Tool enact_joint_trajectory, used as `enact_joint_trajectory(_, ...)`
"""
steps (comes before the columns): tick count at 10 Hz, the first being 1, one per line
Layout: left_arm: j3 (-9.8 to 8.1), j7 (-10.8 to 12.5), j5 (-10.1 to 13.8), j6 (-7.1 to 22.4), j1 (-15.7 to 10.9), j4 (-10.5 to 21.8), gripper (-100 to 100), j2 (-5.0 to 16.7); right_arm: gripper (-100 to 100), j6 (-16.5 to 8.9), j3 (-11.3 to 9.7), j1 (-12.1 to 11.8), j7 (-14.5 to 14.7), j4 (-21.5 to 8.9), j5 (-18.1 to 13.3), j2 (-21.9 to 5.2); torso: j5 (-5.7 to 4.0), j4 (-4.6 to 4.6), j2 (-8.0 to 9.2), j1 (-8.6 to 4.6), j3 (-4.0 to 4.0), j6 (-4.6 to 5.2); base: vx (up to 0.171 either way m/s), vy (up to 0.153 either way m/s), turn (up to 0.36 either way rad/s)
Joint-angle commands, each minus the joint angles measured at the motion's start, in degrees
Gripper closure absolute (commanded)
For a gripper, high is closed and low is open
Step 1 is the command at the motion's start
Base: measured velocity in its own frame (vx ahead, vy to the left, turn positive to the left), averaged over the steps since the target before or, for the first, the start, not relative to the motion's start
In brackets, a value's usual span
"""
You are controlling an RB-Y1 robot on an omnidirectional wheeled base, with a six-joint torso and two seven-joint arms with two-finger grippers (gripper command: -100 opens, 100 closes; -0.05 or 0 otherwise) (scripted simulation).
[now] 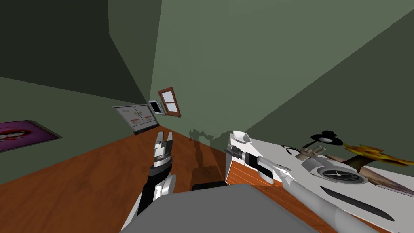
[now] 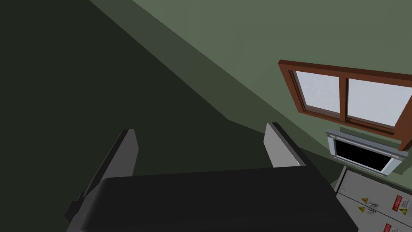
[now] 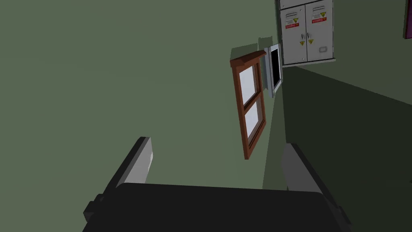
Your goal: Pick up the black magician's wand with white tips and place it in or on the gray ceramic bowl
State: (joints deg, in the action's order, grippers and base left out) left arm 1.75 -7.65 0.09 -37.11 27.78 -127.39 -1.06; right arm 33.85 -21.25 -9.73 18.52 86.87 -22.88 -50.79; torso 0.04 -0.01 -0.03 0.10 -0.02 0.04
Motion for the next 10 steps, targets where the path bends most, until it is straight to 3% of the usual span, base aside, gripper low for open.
enact_joint_trajectory(1,0.0,0.0,0.0,0.0,0.0,0.0,0,0.0,-100,0.5,-1.1,0.9,0.6,-2.9,-0.9,-0.6,0.0,0.0,0.0,0.0,0.0,0.0,0.034,0.019,0.076)
enact_joint_trajectory(4,0.0,0.0,0.0,0.0,0.0,0.0,0,0.0,-100,0.7,-2.8,1.2,1.5,-6.7,-2.5,-2.6,-0.01,0.01,0.04,-0.04,0.02,-0.01,0.024,0.012,0.075)
enact_joint_trajectory(6,0.0,0.0,0.0,0.0,0.0,0.0,0,0.0,-100,1.2,-6.2,1.8,3.1,-11.0,-5.6,-6.4,-0.01,0.0,-0.01,-0.03,0.0,0.0,0.051,0.022,0.18)
enact_joint_trajectory(8,-0.01,0.0,0.0,0.0,0.0,0.0,0,0.0,-100,1.2,-6.2,1.8,3.1,-12.6,-5.6,-6.5,-0.01,-0.01,-0.04,-0.05,-0.03,0.04,0.034,0.005,0.011)
enact_joint_trajectory(9,-0.01,0.0,0.0,0.0,0.0,0.0,0,0.0,-100,1.4,-7.8,1.9,3.8,-14.4,-7.1,-8.3,-0.02,0.01,0.05,-0.08,0.02,0.04,0.021,0.002,0.111)
enact_joint_trajectory(10,0.0,0.0,0.0,0.0,0.0,0.0,0,0.0,-100,1.4,-7.8,1.9,3.8,-15.6,-7.1,-8.3,-0.02,0.01,0.06,-0.09,0.03,0.02,0.023,-0.001,0.074)
